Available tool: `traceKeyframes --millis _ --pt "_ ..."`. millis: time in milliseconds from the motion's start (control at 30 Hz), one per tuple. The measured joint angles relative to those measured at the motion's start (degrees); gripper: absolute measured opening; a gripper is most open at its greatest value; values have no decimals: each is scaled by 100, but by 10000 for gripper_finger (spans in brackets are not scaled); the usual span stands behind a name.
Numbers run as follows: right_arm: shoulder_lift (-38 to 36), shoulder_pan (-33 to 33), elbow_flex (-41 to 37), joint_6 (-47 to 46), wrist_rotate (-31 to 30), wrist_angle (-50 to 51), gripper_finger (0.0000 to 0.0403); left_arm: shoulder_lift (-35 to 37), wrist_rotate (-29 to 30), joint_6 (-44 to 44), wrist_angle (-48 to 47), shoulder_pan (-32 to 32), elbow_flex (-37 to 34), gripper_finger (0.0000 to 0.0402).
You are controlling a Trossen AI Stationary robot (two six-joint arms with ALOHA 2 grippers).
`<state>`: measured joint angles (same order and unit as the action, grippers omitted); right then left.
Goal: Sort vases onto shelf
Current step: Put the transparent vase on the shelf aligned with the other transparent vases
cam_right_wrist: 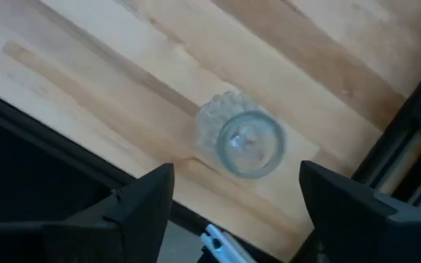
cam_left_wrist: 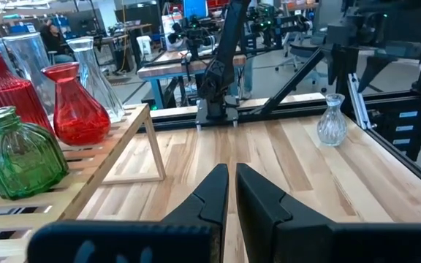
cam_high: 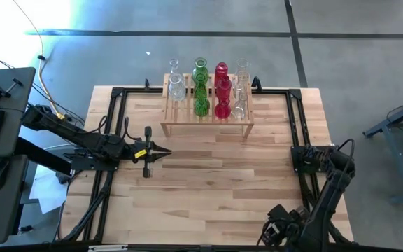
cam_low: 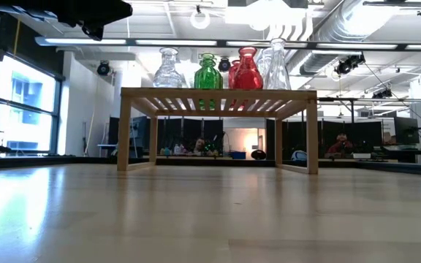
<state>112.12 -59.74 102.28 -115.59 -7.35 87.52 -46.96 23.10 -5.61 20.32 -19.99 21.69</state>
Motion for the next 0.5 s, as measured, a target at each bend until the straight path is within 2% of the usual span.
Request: traceKeyframes --millis 167,500 --pt "199 -74 0 -337 195 45 277 0 1 63 -2 0 0 19" --pt "341 -26 -2 -259 100 189 277 0 1 158 0 0 0 19"
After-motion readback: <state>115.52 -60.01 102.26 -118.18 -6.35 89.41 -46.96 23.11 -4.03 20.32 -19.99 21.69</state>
